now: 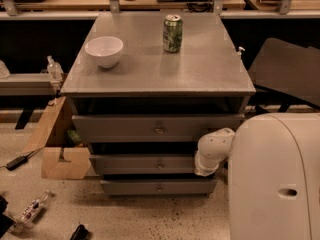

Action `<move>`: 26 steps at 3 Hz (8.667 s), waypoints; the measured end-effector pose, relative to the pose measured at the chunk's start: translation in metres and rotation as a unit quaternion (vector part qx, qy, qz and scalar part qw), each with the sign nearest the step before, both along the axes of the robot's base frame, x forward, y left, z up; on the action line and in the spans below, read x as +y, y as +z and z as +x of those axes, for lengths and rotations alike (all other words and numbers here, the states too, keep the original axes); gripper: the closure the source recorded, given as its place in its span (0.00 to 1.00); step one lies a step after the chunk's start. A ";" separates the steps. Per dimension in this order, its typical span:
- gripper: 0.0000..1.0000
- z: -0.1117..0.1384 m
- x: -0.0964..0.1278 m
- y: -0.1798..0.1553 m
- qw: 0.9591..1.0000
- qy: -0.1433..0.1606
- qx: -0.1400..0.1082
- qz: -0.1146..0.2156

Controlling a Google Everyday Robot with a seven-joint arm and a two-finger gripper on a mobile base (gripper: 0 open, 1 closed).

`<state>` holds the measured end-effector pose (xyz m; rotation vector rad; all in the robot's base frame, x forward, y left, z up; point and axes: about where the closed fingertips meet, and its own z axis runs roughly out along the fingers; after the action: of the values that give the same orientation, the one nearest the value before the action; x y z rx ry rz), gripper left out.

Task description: Open middle drawer

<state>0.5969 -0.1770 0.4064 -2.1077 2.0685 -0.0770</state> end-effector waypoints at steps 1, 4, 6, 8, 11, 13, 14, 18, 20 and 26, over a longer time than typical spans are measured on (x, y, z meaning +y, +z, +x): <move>1.00 0.000 0.000 0.001 1.000 0.000 0.000 0.000; 1.00 0.000 0.000 0.002 1.000 0.000 0.000 0.000; 0.96 0.000 0.000 0.002 1.000 0.000 0.000 0.000; 0.50 0.000 0.000 0.002 1.000 0.000 0.000 0.000; 0.00 0.004 -0.007 0.008 1.000 -0.005 0.017 -0.013; 0.15 0.003 -0.006 0.007 1.000 -0.004 0.019 -0.013; 0.46 0.002 -0.006 0.005 1.000 -0.004 0.021 -0.013; 1.00 0.001 -0.006 0.011 1.000 -0.004 0.022 -0.013; 1.00 0.001 -0.006 0.011 1.000 -0.004 0.022 -0.013; 1.00 -0.007 -0.008 0.020 0.999 -0.009 0.027 -0.017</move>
Offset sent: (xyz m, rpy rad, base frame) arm -0.2033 -0.0920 0.1340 -0.1483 0.1618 -0.1625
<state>0.5904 -0.1851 0.4259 -2.1350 2.1309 -0.0602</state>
